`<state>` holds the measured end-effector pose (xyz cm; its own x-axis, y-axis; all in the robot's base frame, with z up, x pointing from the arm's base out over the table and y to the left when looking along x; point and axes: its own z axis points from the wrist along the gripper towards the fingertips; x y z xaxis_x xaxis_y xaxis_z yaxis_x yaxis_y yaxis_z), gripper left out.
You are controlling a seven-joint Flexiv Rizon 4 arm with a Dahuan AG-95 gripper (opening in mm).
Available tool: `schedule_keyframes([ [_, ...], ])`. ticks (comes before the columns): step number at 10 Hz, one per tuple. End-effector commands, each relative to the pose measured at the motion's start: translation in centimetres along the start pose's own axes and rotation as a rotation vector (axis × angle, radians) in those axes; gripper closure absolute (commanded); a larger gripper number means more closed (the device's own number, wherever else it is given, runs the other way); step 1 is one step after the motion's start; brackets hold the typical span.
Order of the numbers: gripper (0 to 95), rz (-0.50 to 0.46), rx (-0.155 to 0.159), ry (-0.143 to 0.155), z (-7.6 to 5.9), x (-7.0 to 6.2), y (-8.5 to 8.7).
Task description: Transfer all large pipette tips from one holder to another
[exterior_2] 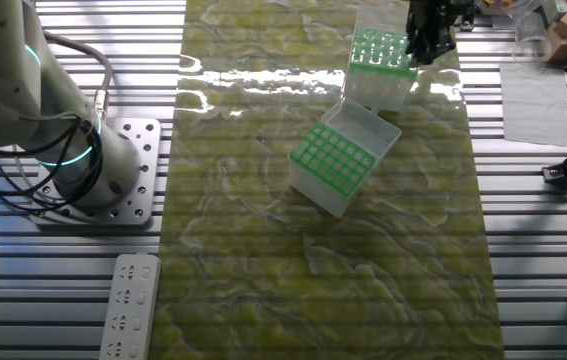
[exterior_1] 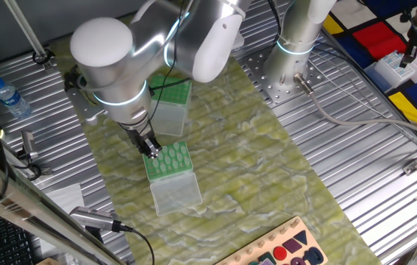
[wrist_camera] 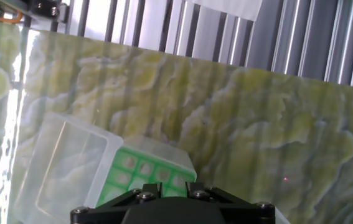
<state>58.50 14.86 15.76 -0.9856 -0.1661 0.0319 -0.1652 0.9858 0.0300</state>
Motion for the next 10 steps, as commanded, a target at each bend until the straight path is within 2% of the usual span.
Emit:
schedule_keyframes([
  [1, 76.0, 0.028, -0.009, 0.0, 0.18, -0.06, 0.01],
  [5, 76.0, 0.083, -0.024, 0.007, 0.63, 0.15, -0.07],
  [9, 76.0, 0.095, -0.023, 0.01, 0.79, 0.35, -0.12],
  [10, 95.0, 0.1, -0.023, 0.011, 0.8, 0.34, -0.08],
])
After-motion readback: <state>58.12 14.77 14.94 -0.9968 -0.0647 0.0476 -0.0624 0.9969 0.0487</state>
